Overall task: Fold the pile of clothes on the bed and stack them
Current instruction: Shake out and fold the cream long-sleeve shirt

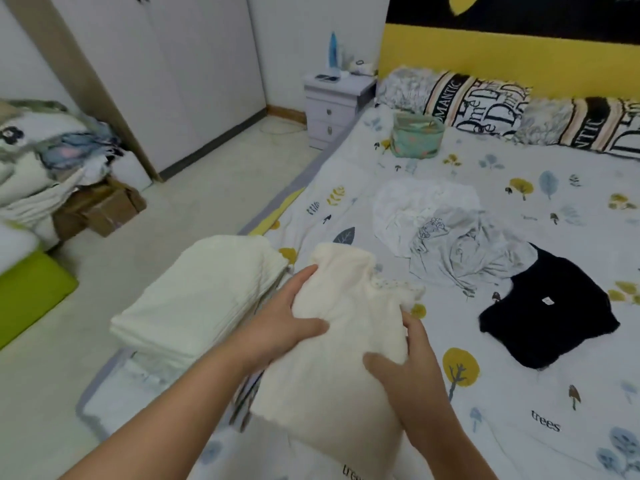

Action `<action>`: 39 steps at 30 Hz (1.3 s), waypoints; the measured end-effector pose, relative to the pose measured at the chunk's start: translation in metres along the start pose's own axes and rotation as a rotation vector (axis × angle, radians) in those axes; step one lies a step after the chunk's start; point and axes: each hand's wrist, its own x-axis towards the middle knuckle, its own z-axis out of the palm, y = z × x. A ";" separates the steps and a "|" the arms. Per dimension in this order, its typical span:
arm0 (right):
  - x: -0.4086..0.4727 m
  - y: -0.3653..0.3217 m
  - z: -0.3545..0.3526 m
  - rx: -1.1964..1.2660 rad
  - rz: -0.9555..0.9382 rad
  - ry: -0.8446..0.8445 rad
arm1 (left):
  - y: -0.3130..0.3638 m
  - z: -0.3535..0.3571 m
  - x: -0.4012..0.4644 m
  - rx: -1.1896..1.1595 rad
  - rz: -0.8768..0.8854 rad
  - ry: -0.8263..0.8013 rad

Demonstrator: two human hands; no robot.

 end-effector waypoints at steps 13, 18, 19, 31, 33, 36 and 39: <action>0.015 -0.076 0.139 0.039 -0.003 -0.091 | 0.032 -0.162 -0.007 0.002 -0.012 0.080; 0.045 -0.077 0.207 0.073 0.041 -0.060 | 0.012 -0.224 0.022 0.011 -0.097 0.094; 0.052 -0.075 0.218 0.090 0.051 -0.044 | 0.006 -0.234 0.029 0.007 -0.116 0.092; 0.079 -0.037 0.280 -0.380 0.290 -0.036 | -0.075 -0.244 0.073 0.419 -0.132 0.245; 0.077 -0.036 0.276 -0.301 0.256 -0.040 | -0.075 -0.248 0.073 0.377 -0.071 0.304; 0.068 -0.031 0.268 -0.170 0.257 -0.037 | -0.073 -0.253 0.067 0.423 -0.015 0.324; 0.061 -0.024 0.270 -0.456 0.267 -0.050 | -0.080 -0.252 0.059 0.829 -0.112 0.206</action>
